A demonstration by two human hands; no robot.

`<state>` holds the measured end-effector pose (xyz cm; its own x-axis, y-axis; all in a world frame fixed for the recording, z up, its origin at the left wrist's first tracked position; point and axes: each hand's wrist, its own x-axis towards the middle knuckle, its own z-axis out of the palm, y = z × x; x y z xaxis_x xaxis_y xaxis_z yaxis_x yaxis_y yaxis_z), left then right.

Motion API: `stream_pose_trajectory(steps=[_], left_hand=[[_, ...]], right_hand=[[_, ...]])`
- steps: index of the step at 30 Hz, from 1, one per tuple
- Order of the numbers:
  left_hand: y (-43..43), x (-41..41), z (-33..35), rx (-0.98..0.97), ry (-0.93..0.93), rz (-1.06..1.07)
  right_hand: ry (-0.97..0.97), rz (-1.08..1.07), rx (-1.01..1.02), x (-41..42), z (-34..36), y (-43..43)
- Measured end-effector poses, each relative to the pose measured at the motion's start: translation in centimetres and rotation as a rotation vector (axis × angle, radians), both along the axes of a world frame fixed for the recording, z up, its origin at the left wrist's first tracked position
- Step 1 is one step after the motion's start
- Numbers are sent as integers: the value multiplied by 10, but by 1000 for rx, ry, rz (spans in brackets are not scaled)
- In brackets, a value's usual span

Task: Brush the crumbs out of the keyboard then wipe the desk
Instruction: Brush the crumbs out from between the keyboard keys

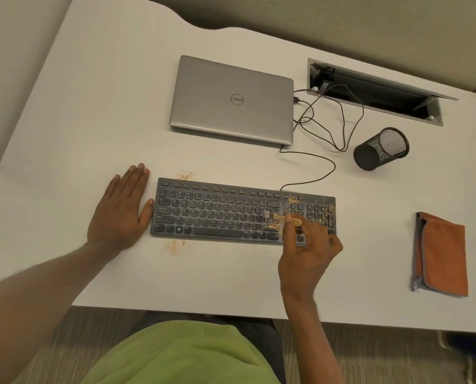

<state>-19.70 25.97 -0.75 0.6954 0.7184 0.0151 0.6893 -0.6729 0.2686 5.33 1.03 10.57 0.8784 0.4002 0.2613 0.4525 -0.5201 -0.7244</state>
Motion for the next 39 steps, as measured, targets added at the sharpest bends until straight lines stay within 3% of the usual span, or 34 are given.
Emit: stream_pose_trajectory(steps=[13,19,25,32,39], left_hand=[[0,0,-1,-2,9,1],[-1,0,0,-7,13,1],[0,0,0,0,5,1],[0,0,-1,-2,9,3],[-1,0,0,-6,9,6]], right_hand=[[-19,68,-117,3,0,-17],[-24,311,-138,27,5,-3],[-67,183,-249,43,0,-15],[-1,270,-101,35,12,-3],[-17,138,-253,50,0,-17]])
